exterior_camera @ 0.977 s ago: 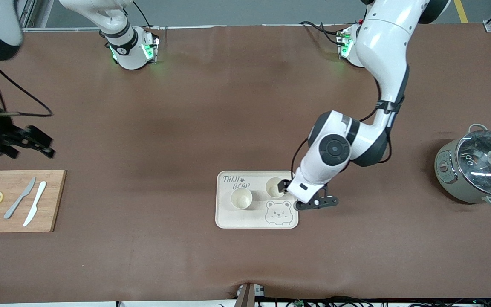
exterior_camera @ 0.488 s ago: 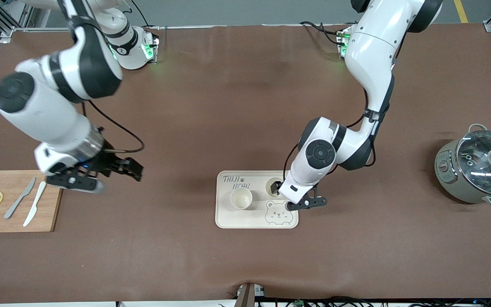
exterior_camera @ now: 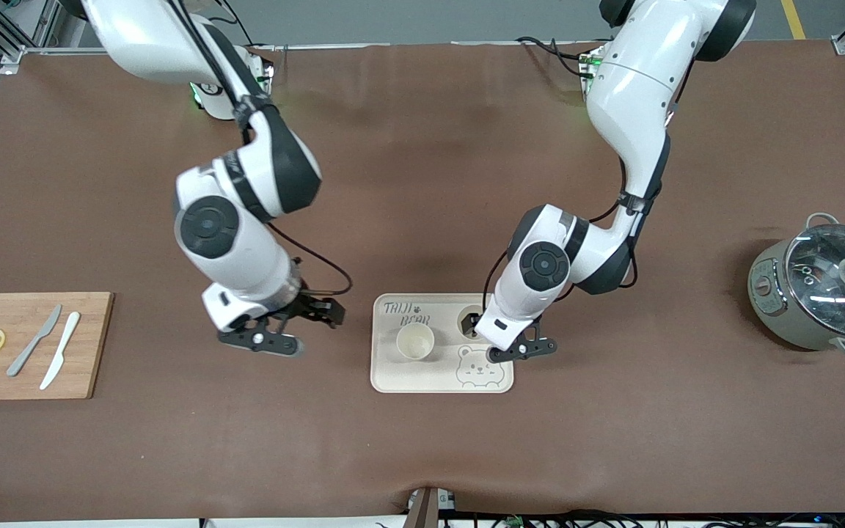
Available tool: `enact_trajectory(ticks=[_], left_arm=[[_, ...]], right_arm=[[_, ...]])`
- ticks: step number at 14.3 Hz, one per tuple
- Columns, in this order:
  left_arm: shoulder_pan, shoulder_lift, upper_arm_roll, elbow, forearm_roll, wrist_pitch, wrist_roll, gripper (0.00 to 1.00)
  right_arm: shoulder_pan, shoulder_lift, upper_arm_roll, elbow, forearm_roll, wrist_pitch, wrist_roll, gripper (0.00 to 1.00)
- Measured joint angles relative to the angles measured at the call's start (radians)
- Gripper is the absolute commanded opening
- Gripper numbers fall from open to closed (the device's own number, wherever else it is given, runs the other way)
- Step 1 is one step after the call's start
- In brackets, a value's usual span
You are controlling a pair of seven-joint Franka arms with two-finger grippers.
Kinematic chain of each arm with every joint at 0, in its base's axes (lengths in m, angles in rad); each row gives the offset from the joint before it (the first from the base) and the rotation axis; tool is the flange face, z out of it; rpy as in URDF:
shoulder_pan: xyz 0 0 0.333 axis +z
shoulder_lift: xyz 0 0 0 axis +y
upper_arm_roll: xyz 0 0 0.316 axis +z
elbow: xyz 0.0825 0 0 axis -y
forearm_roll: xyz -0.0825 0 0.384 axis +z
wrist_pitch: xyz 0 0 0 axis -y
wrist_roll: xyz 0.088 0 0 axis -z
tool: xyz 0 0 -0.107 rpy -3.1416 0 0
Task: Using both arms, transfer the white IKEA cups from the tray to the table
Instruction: 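Grasp the cup with the left gripper while the right gripper reaches the other cup, then grasp the second cup with the right gripper and lift both cups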
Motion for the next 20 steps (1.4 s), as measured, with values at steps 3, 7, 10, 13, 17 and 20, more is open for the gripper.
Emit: enact_trajectory(ticks=[3, 7, 10, 13, 17, 20], left_arm=[[-0.011, 0.013, -0.001, 0.000, 0.000, 0.006, -0.001, 1.00], [-0.018, 0.025, -0.001, 0.000, 0.000, 0.008, -0.007, 1.00], [-0.021, 0.027, -0.001, 0.000, -0.001, 0.010, -0.020, 0.00], [-0.024, 0.030, -0.001, 0.000, -0.001, 0.010, -0.101, 0.00], [-0.023, 0.038, 0.000, 0.000, -0.001, 0.010, -0.111, 0.00], [-0.024, 0.038, 0.000, 0.001, -0.001, 0.012, -0.112, 0.00]], right_arm=[[0.055, 0.055, -0.001, 0.011, 0.000, 0.064, 0.034, 1.00], [0.093, 0.091, -0.001, 0.013, 0.000, 0.081, 0.042, 1.00], [0.107, 0.127, -0.001, 0.014, 0.000, 0.145, 0.042, 1.00], [0.116, 0.174, -0.001, 0.015, 0.000, 0.213, 0.042, 1.00], [0.116, 0.203, -0.006, 0.018, -0.001, 0.252, 0.042, 1.00], [0.116, 0.204, -0.006, 0.020, -0.001, 0.263, 0.046, 1.00]])
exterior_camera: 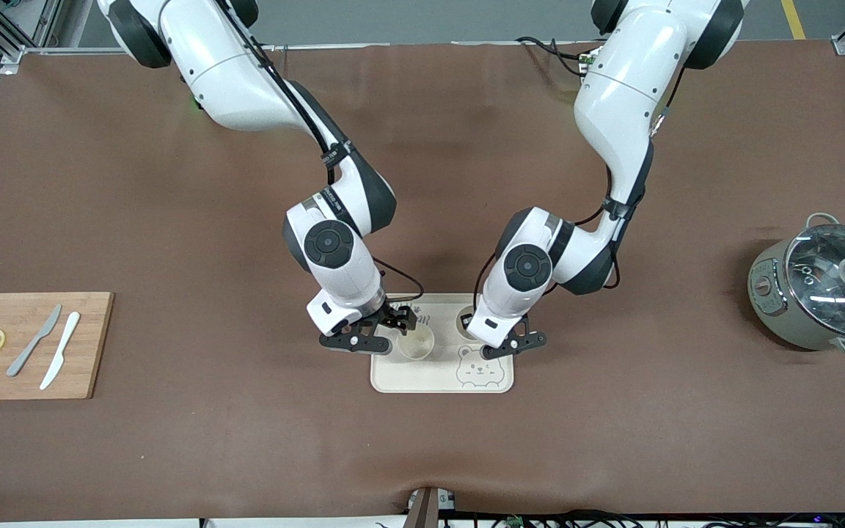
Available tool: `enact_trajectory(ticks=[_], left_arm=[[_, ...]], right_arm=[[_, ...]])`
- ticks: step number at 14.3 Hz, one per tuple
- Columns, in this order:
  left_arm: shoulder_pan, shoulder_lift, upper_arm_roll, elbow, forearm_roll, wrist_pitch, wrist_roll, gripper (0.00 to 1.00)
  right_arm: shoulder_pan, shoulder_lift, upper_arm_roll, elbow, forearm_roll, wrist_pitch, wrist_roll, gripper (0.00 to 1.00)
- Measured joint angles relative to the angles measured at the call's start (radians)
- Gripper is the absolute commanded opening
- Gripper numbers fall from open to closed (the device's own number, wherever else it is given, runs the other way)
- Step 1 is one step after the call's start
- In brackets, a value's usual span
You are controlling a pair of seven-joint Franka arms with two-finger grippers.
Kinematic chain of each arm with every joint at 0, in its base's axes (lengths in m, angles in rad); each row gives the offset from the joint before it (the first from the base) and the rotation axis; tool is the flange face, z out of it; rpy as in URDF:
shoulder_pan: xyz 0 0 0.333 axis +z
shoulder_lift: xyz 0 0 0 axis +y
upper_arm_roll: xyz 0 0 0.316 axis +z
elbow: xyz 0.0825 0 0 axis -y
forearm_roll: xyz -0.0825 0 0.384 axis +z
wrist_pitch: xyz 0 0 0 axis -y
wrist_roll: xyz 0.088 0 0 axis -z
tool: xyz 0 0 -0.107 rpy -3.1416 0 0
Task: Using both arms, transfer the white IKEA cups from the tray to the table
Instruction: 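Grasp the second cup with the right gripper and lift both cups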
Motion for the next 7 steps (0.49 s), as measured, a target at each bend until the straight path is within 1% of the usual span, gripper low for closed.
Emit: enact_trajectory(ticks=[2, 4, 5, 7], left_arm=[[0.003, -0.008, 0.003, 0.006, 0.000, 0.002, -0.002, 0.00], [0.015, -0.046, 0.004, 0.001, 0.000, -0.030, 0.007, 0.00], [0.023, -0.082, 0.005, -0.017, 0.000, -0.052, 0.028, 0.00], [0.048, -0.186, 0.006, -0.109, 0.000, -0.078, 0.110, 0.00]], right_arm=[[0.000, 0.010, 0.000, 0.000, 0.000, 0.029, 0.011, 1.00], [0.000, 0.028, 0.000, 0.000, 0.000, 0.057, 0.015, 1.00], [0.000, 0.035, 0.000, 0.001, 0.000, 0.067, 0.015, 1.00], [0.001, 0.043, 0.000, 0.005, 0.000, 0.073, 0.015, 1.00]])
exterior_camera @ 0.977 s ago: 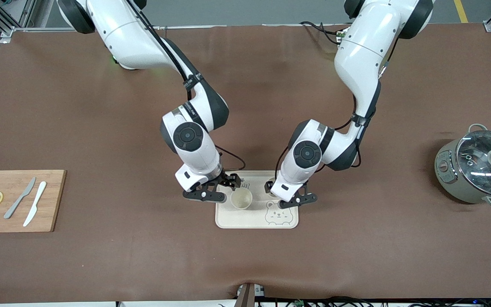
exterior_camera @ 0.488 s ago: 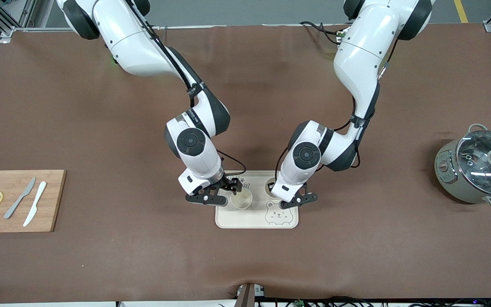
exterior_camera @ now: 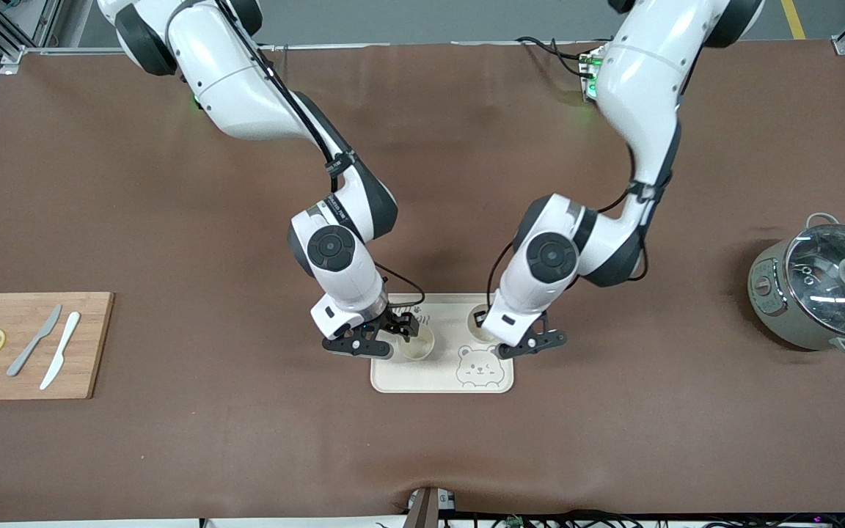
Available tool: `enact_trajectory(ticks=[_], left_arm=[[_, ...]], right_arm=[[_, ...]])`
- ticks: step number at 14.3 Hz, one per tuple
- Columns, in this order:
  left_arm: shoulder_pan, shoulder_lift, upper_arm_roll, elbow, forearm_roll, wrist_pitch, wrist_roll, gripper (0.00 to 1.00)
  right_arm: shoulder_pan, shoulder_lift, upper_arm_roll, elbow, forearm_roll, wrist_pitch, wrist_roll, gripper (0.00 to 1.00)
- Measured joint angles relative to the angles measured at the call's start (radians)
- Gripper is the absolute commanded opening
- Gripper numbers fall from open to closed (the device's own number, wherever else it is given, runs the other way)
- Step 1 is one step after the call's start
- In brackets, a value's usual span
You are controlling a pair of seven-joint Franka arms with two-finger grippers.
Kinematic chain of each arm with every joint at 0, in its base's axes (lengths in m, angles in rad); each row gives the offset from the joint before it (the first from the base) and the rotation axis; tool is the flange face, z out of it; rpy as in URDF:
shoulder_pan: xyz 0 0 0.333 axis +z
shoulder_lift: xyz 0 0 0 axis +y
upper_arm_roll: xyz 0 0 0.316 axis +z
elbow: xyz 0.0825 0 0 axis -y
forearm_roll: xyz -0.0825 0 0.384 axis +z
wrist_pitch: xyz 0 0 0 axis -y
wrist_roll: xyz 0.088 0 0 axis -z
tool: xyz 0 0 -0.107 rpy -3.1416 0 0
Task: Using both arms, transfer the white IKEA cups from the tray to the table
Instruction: 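Grasp the second cup with the right gripper and lift both cups, then carry the cup toward the pot with the left gripper while the right gripper follows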
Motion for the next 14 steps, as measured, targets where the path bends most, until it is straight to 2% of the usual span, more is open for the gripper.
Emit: enact_trajectory(ticks=[5, 8, 11, 14], left_arm=[[0.109, -0.287, 0.002, -0.348, 0.000, -0.009, 0.272, 0.00], [0.178, -0.402, 0.004, -0.554, 0.000, 0.084, 0.421, 0.00], [0.236, -0.449, 0.004, -0.708, 0.000, 0.219, 0.550, 0.00], [0.299, -0.449, 0.004, -0.795, 0.000, 0.327, 0.672, 0.00]], right_arm=[[0.019, 0.020, 0.000, 0.016, 0.000, 0.008, 0.029, 1.00], [0.030, 0.056, 0.000, 0.043, 0.000, 0.025, 0.042, 1.00], [0.031, 0.075, 0.000, 0.051, 0.000, 0.037, 0.042, 1.00], [0.033, 0.079, 0.000, 0.056, -0.001, 0.037, 0.042, 1.00]])
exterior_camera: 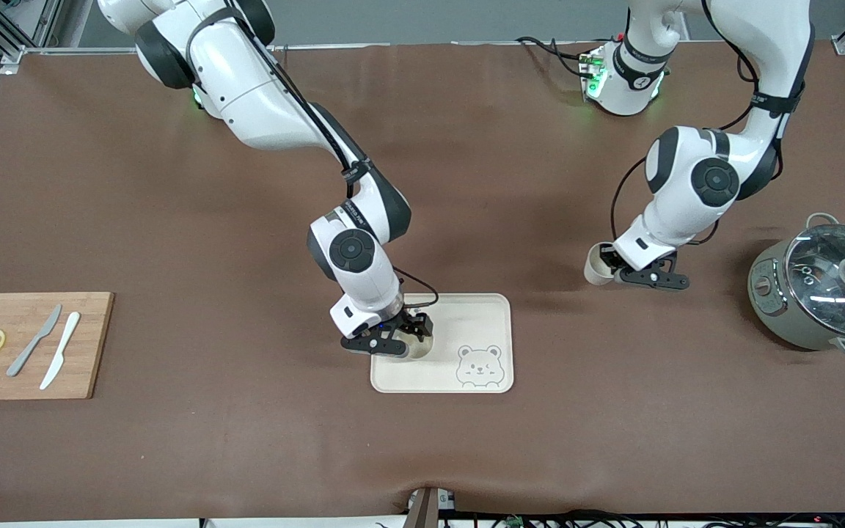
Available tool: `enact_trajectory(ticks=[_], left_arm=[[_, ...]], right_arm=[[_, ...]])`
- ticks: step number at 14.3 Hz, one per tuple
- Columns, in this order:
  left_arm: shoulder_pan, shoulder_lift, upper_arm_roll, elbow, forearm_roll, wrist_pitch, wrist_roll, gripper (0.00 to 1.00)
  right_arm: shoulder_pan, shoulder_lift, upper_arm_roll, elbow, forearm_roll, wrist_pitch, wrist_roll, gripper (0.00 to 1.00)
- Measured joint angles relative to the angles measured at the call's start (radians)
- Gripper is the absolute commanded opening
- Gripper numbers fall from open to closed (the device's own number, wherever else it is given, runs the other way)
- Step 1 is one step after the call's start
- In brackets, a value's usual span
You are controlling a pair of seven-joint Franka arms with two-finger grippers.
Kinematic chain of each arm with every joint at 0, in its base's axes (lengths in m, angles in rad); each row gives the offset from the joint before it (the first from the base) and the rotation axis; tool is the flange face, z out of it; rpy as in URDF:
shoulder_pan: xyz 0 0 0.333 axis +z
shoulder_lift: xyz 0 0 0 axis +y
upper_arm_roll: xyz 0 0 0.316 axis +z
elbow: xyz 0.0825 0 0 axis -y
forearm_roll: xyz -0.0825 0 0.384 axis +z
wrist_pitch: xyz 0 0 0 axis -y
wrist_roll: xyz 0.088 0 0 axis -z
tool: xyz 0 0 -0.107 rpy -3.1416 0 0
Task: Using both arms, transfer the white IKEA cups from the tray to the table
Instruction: 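Carry the cup toward the pot with the left gripper while the right gripper follows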
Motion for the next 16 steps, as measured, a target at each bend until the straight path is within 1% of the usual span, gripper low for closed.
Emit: enact_trajectory(ticks=[2, 4, 5, 8, 10, 12, 13, 14, 16], left_arm=[[0.056, 0.001, 0.000, -0.032, 0.000, 0.034, 0.089, 0.00], [0.100, 0.005, 0.000, -0.042, 0.000, 0.037, 0.147, 0.00], [0.114, 0.009, 0.000, -0.043, 0.000, 0.039, 0.162, 0.00], [0.124, 0.045, -0.001, -0.044, 0.000, 0.085, 0.179, 0.00], [0.124, 0.081, -0.003, -0.041, 0.000, 0.117, 0.179, 0.00], [0.125, 0.107, -0.003, -0.031, 0.000, 0.128, 0.179, 0.00], [0.125, 0.107, -0.003, -0.027, 0.000, 0.128, 0.179, 0.19], [0.126, 0.108, -0.003, -0.025, 0.000, 0.128, 0.179, 0.99], [0.126, 0.112, -0.004, -0.020, 0.000, 0.128, 0.187, 1.00]], right_arm=[[0.002, 0.000, 0.000, 0.002, 0.000, 0.000, 0.000, 1.00], [0.002, 0.000, 0.000, 0.002, 0.000, 0.000, 0.000, 1.00], [0.002, 0.000, 0.000, 0.002, 0.000, 0.000, 0.000, 0.91], [0.002, 0.000, 0.000, 0.002, 0.000, 0.000, 0.000, 0.49], [0.002, 0.000, -0.002, 0.002, 0.000, 0.000, 0.000, 0.27], [0.002, 0.000, -0.003, 0.002, 0.000, 0.000, 0.000, 0.00], [0.002, 0.000, -0.003, 0.002, 0.000, 0.000, 0.000, 0.00], [0.002, 0.000, -0.003, 0.002, 0.000, 0.000, 0.000, 0.00], [0.002, 0.000, -0.003, 0.003, 0.000, 0.000, 0.000, 0.00]])
